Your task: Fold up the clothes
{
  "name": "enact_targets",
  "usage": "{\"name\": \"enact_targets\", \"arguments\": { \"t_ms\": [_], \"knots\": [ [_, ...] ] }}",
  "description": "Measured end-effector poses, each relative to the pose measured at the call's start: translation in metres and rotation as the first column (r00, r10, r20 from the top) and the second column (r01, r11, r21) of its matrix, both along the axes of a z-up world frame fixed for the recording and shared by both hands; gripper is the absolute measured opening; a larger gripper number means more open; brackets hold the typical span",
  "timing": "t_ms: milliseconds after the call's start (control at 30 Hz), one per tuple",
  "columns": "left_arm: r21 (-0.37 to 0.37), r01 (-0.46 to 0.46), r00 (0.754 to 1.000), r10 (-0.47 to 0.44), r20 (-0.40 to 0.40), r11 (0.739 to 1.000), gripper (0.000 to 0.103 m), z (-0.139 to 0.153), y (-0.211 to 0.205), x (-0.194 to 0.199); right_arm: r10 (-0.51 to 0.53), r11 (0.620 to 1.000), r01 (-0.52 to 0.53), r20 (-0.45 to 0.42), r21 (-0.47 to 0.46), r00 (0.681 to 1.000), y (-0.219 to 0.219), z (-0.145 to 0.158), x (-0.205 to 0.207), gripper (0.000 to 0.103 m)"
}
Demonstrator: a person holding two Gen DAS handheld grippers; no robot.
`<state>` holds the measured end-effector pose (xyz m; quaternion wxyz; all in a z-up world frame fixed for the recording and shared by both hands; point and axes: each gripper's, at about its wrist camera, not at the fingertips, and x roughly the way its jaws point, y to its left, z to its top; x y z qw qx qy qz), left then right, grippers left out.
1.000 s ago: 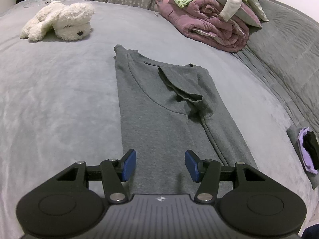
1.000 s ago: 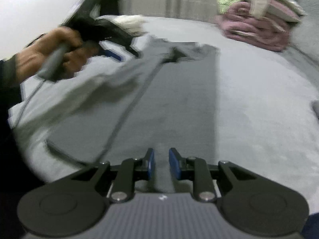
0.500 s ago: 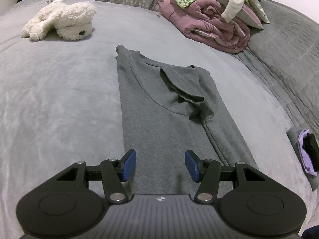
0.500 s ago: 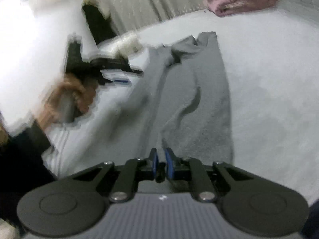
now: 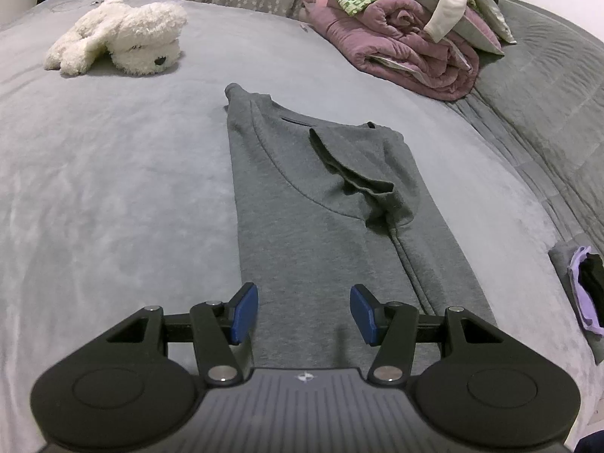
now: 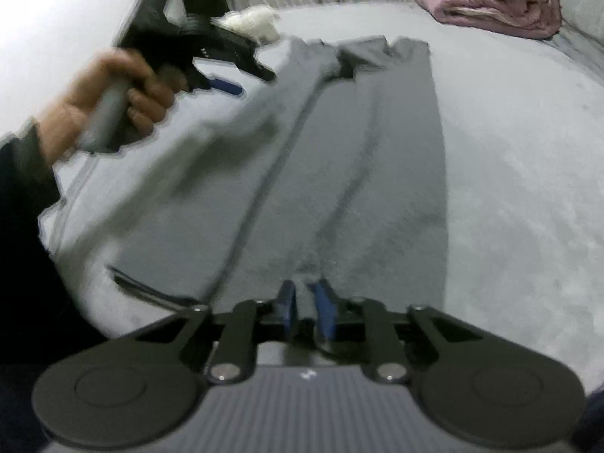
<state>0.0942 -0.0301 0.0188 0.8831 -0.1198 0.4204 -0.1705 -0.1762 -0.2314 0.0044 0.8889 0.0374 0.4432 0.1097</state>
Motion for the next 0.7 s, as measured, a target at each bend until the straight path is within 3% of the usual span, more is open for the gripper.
{"name": "enact_targets", "arguments": {
  "t_ms": [167, 233, 367, 433, 567, 700],
  "knots": [
    [-0.004, 0.010, 1.000, -0.010, 0.008, 1.000, 0.053, 0.001, -0.001, -0.001, -0.015, 0.994, 0.019, -0.034, 0.110, 0.999, -0.010, 0.001, 0.005, 0.019],
    [0.001, 0.010, 1.000, -0.010, 0.005, 1.000, 0.053, 0.001, -0.002, -0.001, 0.021, 0.994, -0.017, -0.042, 0.109, 0.999, -0.011, 0.004, 0.009, 0.021],
    [0.003, 0.008, 1.000, -0.008, -0.001, 1.000, 0.053, -0.001, -0.002, 0.000, 0.091, 0.974, -0.095, 0.030, 0.207, 0.995, -0.023, 0.035, 0.023, 0.029],
    [0.005, 0.007, 1.000, -0.007, -0.004, 1.000, 0.053, -0.002, -0.002, 0.001, 0.094, 0.975, -0.104, 0.058, 0.199, 0.994, -0.033, 0.050, 0.042, 0.034],
    [0.007, 0.006, 1.000, -0.006, -0.009, 1.000, 0.053, -0.004, -0.002, 0.002, 0.005, 0.994, -0.009, 0.042, 0.105, 0.999, -0.060, 0.064, 0.101, 0.034],
    [0.007, 0.010, 1.000, -0.010, -0.010, 1.000, 0.053, -0.005, -0.002, 0.003, -0.032, 0.994, 0.029, 0.020, 0.101, 0.999, -0.090, 0.074, 0.176, 0.034]
  ]
}}
